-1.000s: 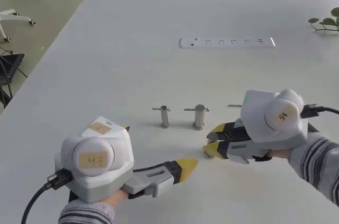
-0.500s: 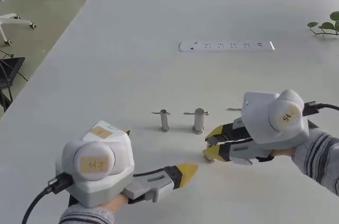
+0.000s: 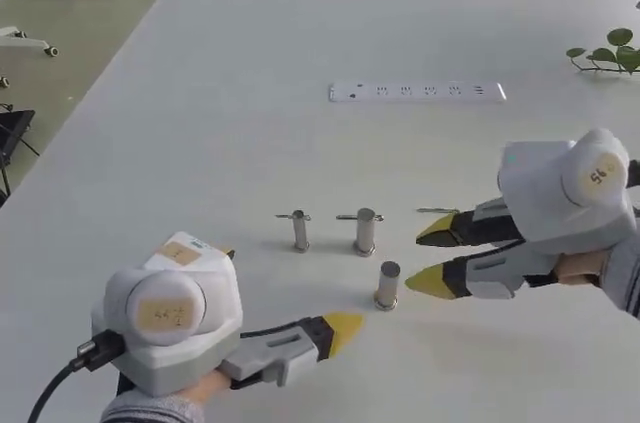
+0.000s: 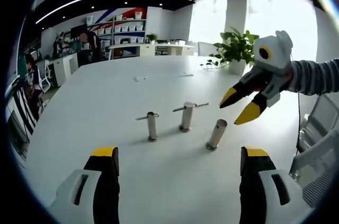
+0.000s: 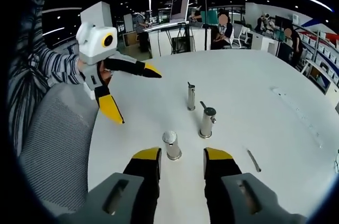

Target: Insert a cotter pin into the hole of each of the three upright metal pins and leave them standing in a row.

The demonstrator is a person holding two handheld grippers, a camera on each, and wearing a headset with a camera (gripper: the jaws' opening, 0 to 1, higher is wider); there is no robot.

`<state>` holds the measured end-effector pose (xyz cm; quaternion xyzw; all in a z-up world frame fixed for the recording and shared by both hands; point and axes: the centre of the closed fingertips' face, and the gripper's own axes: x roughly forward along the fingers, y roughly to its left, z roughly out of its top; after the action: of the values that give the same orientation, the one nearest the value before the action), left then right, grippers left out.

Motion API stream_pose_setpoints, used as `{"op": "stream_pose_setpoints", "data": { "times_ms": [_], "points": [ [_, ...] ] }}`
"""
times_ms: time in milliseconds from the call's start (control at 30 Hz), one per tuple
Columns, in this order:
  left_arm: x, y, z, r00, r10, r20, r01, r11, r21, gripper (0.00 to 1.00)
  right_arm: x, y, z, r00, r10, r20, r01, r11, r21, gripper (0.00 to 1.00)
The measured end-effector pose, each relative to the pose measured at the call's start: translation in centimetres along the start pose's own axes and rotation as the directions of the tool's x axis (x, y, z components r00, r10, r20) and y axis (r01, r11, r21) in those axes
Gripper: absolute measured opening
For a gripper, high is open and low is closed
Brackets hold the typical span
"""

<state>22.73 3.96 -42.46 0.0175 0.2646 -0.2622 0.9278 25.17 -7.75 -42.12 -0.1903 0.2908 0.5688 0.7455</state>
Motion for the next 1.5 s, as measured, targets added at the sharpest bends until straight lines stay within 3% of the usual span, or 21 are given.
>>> {"op": "stream_pose_setpoints", "data": {
  "times_ms": [133,267,333,467,767,933,967,1133,1267,1333,1500],
  "points": [
    [0.0,0.0,0.0,1.0000,0.003,0.000,-0.003,1.000,-0.002,0.94,-1.3,-1.8,-0.8,0.9977,-0.049,-0.046,0.050,0.998,0.023,0.27],
    [0.0,-0.3,0.3,1.0000,-0.007,0.002,0.007,1.000,0.008,0.94,-2.0,-4.3,-2.2,0.9821,-0.117,-0.148,0.117,0.993,-0.009,0.23],
    [0.0,-0.3,0.3,1.0000,-0.008,-0.001,0.008,1.000,0.015,0.94,-1.9,-5.3,-2.3,0.9776,-0.129,-0.167,0.126,0.992,-0.027,0.22],
    [0.0,-0.2,0.2,1.0000,-0.007,-0.004,0.007,1.000,0.018,0.94,-1.5,-6.5,-2.5,0.9737,-0.121,-0.193,0.116,0.993,-0.036,0.22],
    [0.0,0.1,-0.3,0.9998,-0.006,-0.017,0.006,1.000,0.003,0.93,0.6,-9.4,-4.0,0.9542,-0.122,-0.273,0.123,0.992,-0.016,0.20],
    [0.0,0.4,-0.6,0.9998,0.002,-0.020,-0.002,1.000,-0.005,0.93,1.2,-10.6,-4.6,0.9424,-0.146,-0.301,0.137,0.989,-0.053,0.12],
    [0.0,0.5,-0.6,0.9998,0.003,-0.017,-0.003,1.000,-0.005,0.93,1.4,-10.9,-5.0,0.9371,-0.150,-0.315,0.141,0.989,-0.052,0.12],
    [0.0,0.6,-0.7,0.9999,0.004,-0.015,-0.004,1.000,-0.014,0.93,1.9,-11.7,-5.8,0.9319,-0.147,-0.332,0.141,0.989,-0.041,0.12],
    [0.1,0.5,-0.6,1.0000,-0.006,-0.007,0.006,1.000,-0.024,0.90,2.3,-12.3,-6.4,0.9219,-0.153,-0.356,0.144,0.988,-0.050,0.11],
    [0.2,0.4,-0.7,0.9999,-0.009,-0.012,0.009,1.000,-0.020,0.90,2.3,-12.5,-6.0,0.9291,-0.154,-0.336,0.159,0.987,-0.014,0.10],
    [0.4,0.0,-0.8,0.9995,-0.027,-0.016,0.027,1.000,-0.013,0.90,2.3,-12.7,-6.2,0.9280,-0.129,-0.350,0.148,0.989,0.028,0.05]
  ]
}}
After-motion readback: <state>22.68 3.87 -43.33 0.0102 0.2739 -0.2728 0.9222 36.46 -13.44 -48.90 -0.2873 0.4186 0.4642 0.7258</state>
